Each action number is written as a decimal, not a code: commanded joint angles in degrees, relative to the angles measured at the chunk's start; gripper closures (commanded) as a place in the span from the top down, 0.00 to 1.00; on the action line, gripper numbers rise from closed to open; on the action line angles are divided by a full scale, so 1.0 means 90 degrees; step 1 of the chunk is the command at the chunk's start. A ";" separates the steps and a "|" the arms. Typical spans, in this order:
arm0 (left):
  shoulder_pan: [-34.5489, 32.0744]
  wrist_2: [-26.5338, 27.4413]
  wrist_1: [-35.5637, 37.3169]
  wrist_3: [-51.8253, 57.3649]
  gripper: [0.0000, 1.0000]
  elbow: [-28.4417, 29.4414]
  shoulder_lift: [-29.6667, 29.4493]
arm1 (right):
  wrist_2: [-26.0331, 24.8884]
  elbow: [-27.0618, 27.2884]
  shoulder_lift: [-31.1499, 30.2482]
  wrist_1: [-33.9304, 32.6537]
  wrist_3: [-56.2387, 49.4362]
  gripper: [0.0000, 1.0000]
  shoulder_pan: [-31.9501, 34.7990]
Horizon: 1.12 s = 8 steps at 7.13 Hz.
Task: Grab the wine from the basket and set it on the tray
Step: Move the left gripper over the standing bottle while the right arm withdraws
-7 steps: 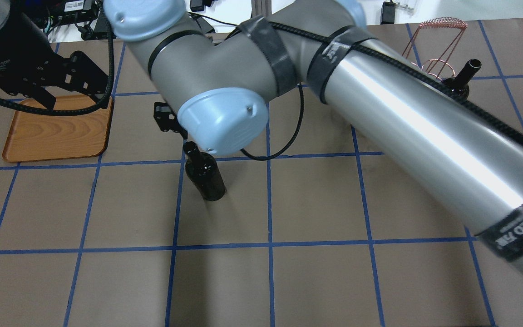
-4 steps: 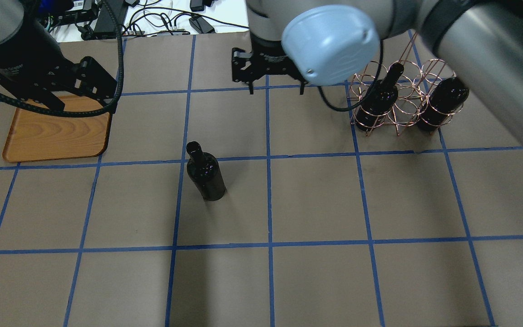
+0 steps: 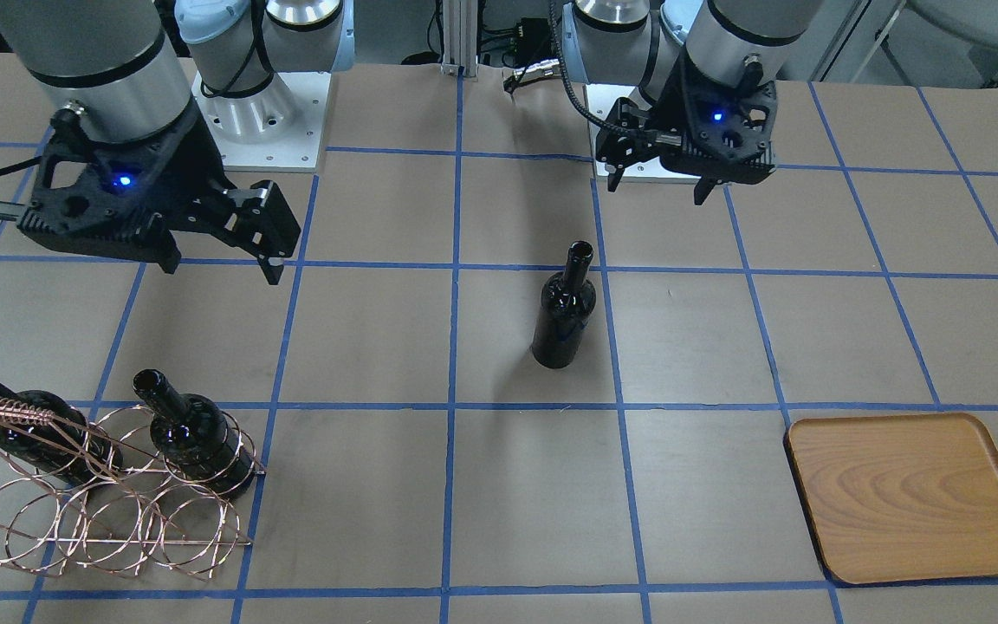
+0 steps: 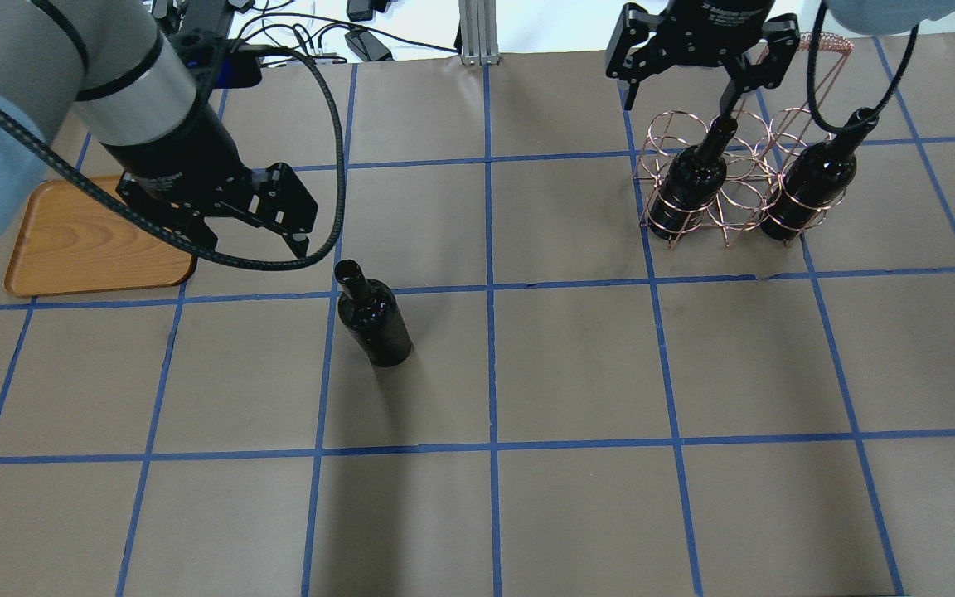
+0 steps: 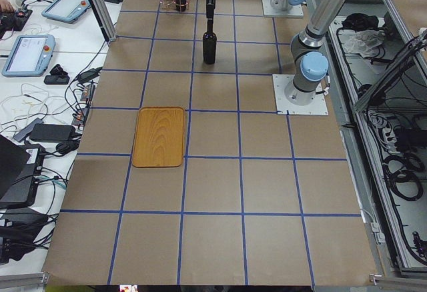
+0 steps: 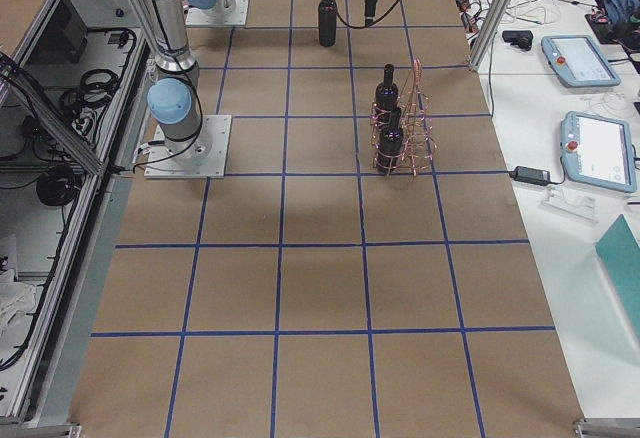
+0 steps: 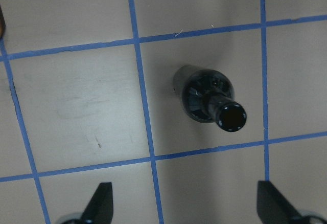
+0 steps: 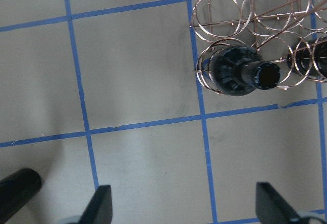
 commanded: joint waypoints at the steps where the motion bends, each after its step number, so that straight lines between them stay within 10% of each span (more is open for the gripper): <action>1: -0.0188 -0.0019 0.0888 -0.0038 1.00 -0.0483 -0.0135 | -0.0341 0.0008 -0.0056 0.0041 -0.0445 1.00 -0.0125; 8: -0.0550 -0.0039 0.1030 -0.0506 1.00 -0.0749 -0.0545 | -0.0291 0.0124 -0.0535 0.0257 -0.0593 1.00 0.0031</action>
